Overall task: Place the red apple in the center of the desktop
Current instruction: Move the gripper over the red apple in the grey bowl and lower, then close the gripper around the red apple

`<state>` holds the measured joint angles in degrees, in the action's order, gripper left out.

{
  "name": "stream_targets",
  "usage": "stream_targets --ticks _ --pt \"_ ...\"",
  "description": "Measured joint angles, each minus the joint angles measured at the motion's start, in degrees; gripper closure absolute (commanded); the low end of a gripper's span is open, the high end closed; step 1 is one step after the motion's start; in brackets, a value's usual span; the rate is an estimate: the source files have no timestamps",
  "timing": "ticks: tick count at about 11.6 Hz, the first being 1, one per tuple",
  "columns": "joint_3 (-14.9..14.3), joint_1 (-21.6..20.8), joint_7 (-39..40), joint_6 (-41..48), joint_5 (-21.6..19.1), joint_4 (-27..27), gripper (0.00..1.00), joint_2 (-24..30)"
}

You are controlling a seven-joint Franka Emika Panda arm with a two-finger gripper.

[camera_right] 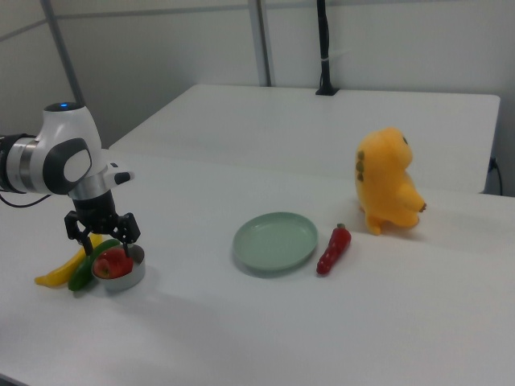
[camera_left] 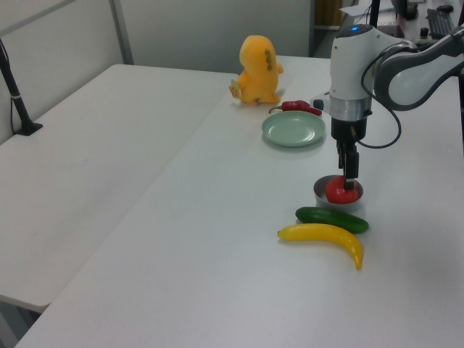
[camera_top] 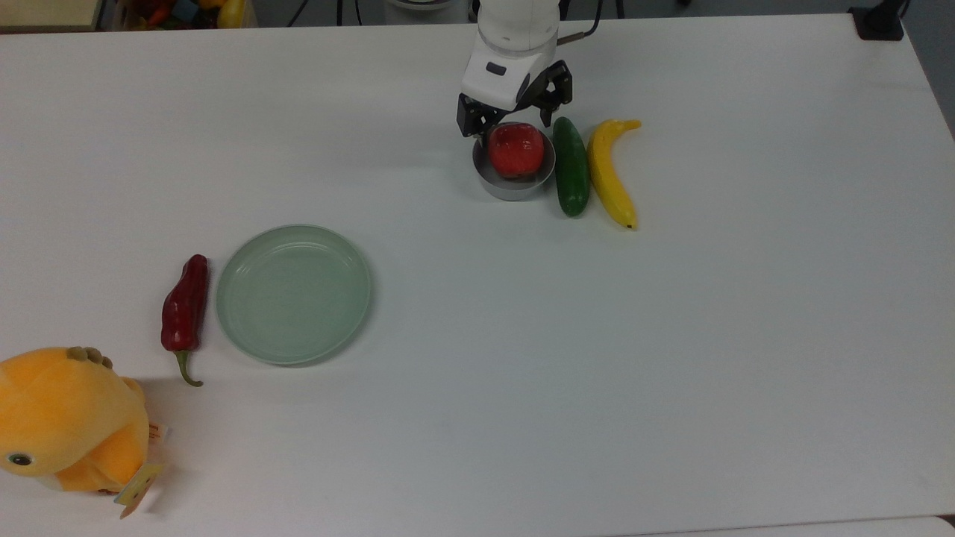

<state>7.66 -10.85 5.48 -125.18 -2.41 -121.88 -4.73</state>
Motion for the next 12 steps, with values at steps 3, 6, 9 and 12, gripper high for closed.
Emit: stream_targets --ticks 3,6,9,12 --pt "0.03 -0.70 -1.28 -0.04 0.00 0.00 0.00 -0.28" --pt "0.04 -1.19 -1.53 -0.04 0.00 0.00 0.02 -0.44" --pt "0.02 -1.19 -1.55 -0.04 0.65 -0.04 0.04 -0.79" --pt "0.01 -1.19 -1.56 -0.04 1.90 -0.06 0.18 -1.72"
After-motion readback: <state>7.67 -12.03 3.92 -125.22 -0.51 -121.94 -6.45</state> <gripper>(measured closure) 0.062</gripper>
